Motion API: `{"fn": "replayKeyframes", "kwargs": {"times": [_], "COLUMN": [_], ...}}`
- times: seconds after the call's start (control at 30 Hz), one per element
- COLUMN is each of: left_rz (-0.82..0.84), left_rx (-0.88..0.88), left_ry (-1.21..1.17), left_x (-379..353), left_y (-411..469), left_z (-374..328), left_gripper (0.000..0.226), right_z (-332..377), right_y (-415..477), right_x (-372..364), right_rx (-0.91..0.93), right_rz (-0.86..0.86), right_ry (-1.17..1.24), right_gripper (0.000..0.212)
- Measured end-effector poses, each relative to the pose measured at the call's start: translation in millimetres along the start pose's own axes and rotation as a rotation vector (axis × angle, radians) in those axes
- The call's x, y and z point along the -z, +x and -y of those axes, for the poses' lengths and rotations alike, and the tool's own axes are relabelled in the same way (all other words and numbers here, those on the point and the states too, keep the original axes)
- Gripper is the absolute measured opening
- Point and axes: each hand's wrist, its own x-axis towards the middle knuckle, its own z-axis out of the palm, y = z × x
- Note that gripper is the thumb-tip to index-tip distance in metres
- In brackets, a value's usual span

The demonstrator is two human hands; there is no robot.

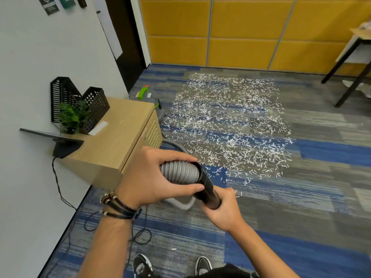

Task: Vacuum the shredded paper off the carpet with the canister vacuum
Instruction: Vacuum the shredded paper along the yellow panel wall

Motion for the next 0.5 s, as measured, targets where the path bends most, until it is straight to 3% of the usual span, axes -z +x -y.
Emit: {"fn": "replayKeyframes", "kwargs": {"times": [0.17, 0.5], "left_rz": [-0.005, 0.094], "left_rx": [0.042, 0.043], "left_ry": [-0.027, -0.055], "left_x": [26.8, 44.0], "left_y": [-16.9, -40.4], "left_z": [7.3, 8.4], "left_gripper": [0.051, 0.054], "right_z": [10.5, 22.4], "right_y": [-1.0, -23.7], "right_x": [-30.5, -43.3], "right_rx": [-0.008, -0.05], "right_rz": [0.093, 0.16], "right_ry": [0.052, 0.063], "right_gripper": [0.009, 0.031]}}
